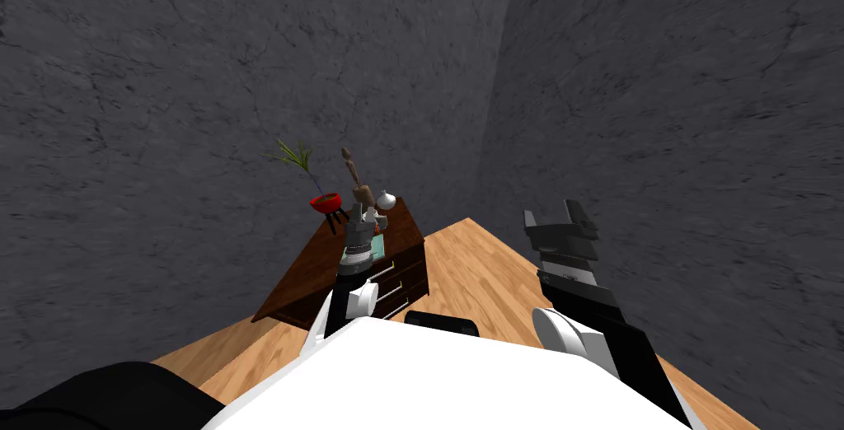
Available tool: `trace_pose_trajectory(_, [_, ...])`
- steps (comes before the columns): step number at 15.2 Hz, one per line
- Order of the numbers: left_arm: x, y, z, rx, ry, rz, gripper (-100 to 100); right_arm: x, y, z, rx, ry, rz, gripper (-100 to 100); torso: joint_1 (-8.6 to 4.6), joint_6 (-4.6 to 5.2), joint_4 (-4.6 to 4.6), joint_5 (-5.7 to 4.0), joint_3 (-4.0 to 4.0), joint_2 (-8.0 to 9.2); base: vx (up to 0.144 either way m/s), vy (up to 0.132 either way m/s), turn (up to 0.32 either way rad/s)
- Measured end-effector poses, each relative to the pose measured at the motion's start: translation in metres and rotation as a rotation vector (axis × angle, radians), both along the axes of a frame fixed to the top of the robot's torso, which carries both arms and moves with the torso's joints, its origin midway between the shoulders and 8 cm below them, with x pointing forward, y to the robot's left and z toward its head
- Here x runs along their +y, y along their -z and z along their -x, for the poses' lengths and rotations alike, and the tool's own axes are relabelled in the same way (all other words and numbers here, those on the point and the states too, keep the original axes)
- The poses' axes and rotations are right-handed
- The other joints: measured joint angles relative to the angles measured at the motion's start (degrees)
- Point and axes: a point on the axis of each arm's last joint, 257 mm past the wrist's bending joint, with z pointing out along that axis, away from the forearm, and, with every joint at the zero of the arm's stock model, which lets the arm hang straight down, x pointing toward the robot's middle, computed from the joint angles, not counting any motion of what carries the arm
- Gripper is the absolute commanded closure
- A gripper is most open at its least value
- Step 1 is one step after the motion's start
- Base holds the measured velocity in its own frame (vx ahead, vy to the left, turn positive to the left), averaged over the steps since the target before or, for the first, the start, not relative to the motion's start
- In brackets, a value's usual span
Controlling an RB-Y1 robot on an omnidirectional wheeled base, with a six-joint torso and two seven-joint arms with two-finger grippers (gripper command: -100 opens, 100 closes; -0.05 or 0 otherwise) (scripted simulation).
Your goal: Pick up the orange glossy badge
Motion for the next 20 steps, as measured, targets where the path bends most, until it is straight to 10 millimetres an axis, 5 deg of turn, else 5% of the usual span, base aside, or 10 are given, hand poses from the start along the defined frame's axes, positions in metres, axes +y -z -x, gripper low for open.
trace_pose_trajectory(6, [0.011,0.023,0.000,0.104,-0.003,-0.067,-100,0.000,0.000,0.000,0.000,0.000,0.000,0,0.02,0.01,-0.01,0.00,-0.01,-0.02,0.011,-0.004,-0.123])
trace_pose_trajectory(20, [0.094,0.112,0.019,0.524,-0.124,-0.118,-100,0.000,0.000,0.000,0.000,0.000,0.000,0,-0.01,0.02,-0.02,-0.01,-0.04,-0.07,0.018,-0.007,-0.173])
